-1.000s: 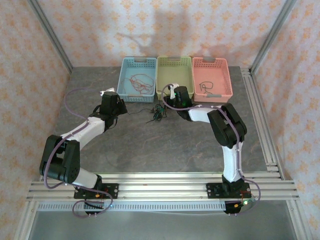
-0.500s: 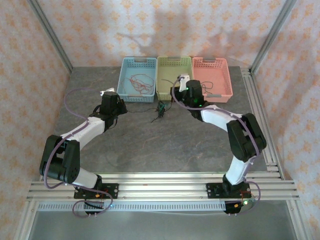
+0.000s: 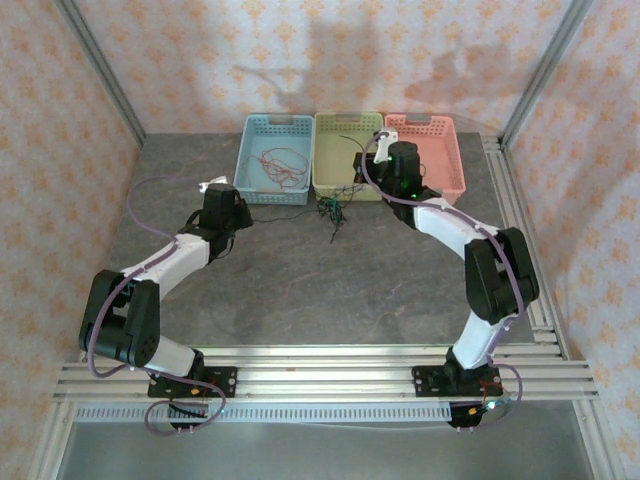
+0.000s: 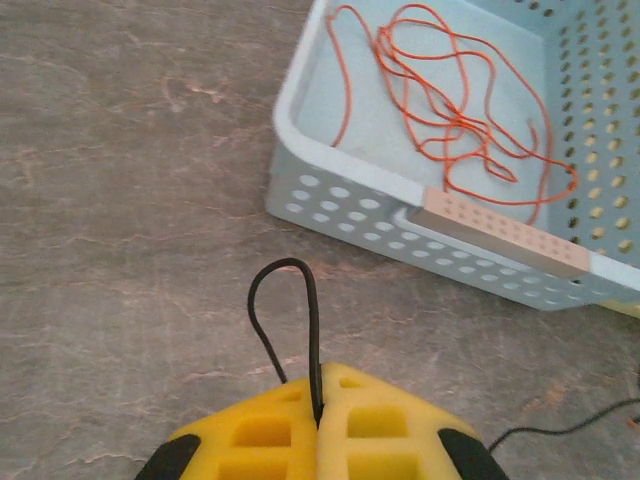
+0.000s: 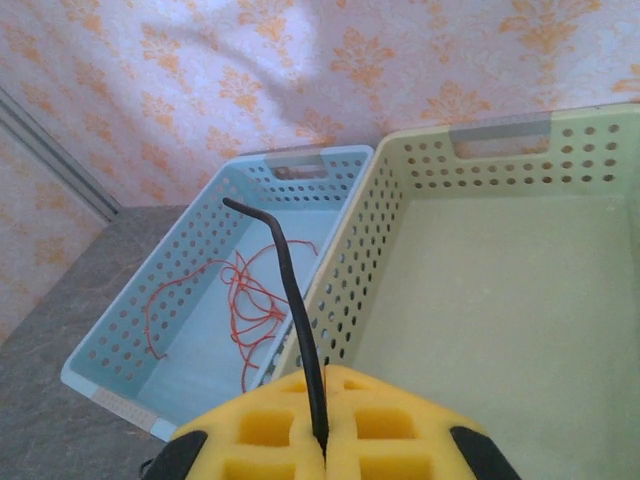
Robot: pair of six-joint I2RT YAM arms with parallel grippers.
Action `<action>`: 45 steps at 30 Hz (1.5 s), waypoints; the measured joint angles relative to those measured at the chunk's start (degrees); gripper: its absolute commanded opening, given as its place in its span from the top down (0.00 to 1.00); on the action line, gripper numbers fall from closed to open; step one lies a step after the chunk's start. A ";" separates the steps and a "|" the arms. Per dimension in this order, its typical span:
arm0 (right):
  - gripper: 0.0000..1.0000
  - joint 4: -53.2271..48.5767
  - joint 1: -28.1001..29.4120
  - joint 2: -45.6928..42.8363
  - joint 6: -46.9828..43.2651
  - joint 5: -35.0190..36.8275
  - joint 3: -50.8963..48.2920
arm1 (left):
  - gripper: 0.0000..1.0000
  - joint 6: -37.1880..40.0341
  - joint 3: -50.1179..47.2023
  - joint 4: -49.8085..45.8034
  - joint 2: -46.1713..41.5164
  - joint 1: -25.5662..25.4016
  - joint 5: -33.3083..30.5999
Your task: Untangle the cables
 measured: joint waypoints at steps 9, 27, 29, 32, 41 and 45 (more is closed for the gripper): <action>1.00 1.38 -10.29 -19.37 2.14 9.51 -16.81 | 1.00 -6.38 -4.90 -0.46 -6.60 5.97 -5.75; 1.00 6.91 -26.01 -23.41 11.85 38.29 -37.99 | 1.00 -21.16 -16.55 0.37 -12.85 21.86 -2.80; 1.00 6.49 -28.76 -24.28 13.97 39.76 -38.53 | 1.00 -22.01 -17.18 0.33 -13.92 21.88 -2.82; 1.00 5.70 -32.09 -25.75 16.55 42.16 -38.93 | 1.00 -22.69 -17.38 0.24 -15.47 21.94 -2.93; 1.00 5.92 -32.74 -26.16 20.52 38.45 -39.34 | 1.00 -23.45 -18.12 0.22 -16.24 22.38 -3.28; 0.78 5.84 -32.87 -25.81 21.00 35.54 -39.32 | 1.00 -23.19 -18.10 0.26 -15.54 22.60 -2.86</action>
